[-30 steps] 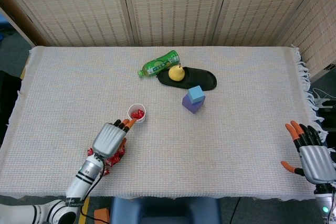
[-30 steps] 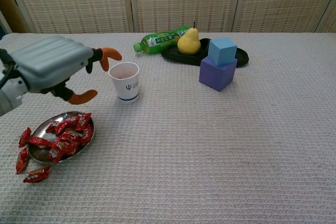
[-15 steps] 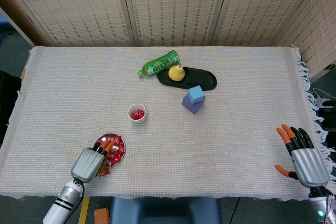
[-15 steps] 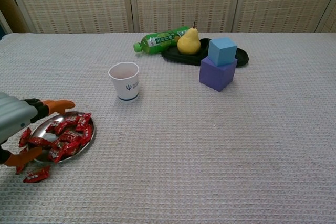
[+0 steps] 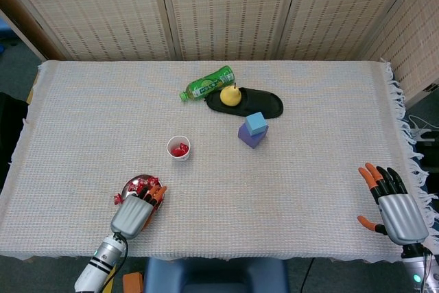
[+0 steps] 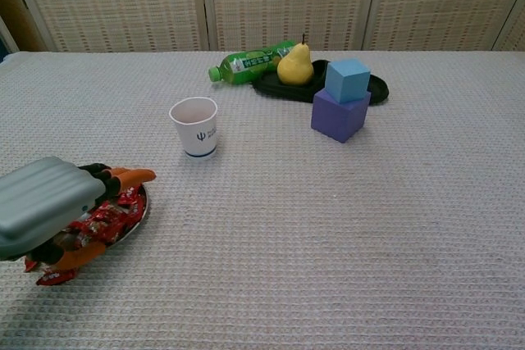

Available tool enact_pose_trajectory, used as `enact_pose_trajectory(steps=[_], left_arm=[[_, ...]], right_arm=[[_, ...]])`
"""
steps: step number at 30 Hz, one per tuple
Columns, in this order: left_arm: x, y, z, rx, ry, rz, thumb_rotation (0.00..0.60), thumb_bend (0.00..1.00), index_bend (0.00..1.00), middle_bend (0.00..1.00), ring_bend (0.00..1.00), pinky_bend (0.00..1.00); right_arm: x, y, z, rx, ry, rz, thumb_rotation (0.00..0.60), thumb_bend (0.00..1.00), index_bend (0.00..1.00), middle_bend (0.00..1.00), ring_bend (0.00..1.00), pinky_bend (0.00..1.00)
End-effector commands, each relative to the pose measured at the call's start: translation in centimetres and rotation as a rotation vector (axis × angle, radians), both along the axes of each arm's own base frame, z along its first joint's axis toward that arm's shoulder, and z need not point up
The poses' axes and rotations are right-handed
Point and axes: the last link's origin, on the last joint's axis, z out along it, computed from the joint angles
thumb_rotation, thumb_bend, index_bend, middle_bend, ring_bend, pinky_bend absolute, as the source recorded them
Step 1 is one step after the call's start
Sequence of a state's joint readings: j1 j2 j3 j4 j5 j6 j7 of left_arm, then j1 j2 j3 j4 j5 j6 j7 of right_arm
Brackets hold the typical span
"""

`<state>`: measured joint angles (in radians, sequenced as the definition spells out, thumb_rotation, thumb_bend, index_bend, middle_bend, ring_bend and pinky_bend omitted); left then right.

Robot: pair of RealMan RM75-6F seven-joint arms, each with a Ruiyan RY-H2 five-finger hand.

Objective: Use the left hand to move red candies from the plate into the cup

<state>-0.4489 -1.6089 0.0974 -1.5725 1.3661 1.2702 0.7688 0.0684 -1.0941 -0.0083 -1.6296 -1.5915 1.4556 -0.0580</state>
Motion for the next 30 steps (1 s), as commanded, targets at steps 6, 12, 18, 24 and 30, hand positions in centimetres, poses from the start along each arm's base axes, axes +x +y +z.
enact_pose_trajectory(steps=[6,12,18,24,30], left_arm=[[0.1,1.7,-1.5,0.038,0.056,-0.001,0.600,0.35,0.11,0.15,0.18,0.64],[-0.4,2.7,-1.5,0.063,0.072,0.022,0.600,0.35,0.14,0.15,0.18,0.64],[-0.7,2.9,-1.3,0.063,0.090,0.031,0.600,0.35,0.15,0.16,0.18,0.67],[-1.3,2.7,-1.4,0.057,0.113,0.045,0.600,0.35,0.23,0.21,0.22,0.70],[-1.6,2.8,-1.6,0.063,0.126,0.038,0.600,0.35,0.33,0.28,0.27,0.73]], right_arm=[[-0.1,0.0,0.3,-0.010,-0.004,-0.004,0.600,0.00,0.00,0.00,0.00,0.00],[-0.1,0.0,0.4,-0.013,-0.007,-0.004,0.600,0.00,0.00,0.00,0.00,0.00],[-0.1,0.0,0.3,-0.013,-0.007,-0.003,0.600,0.00,0.00,0.00,0.00,0.00],[-0.1,0.0,0.3,-0.014,-0.006,-0.004,0.600,0.00,0.00,0.00,0.00,0.00],[-0.1,0.0,0.4,-0.017,-0.007,-0.003,0.600,0.00,0.00,0.00,0.00,0.00]])
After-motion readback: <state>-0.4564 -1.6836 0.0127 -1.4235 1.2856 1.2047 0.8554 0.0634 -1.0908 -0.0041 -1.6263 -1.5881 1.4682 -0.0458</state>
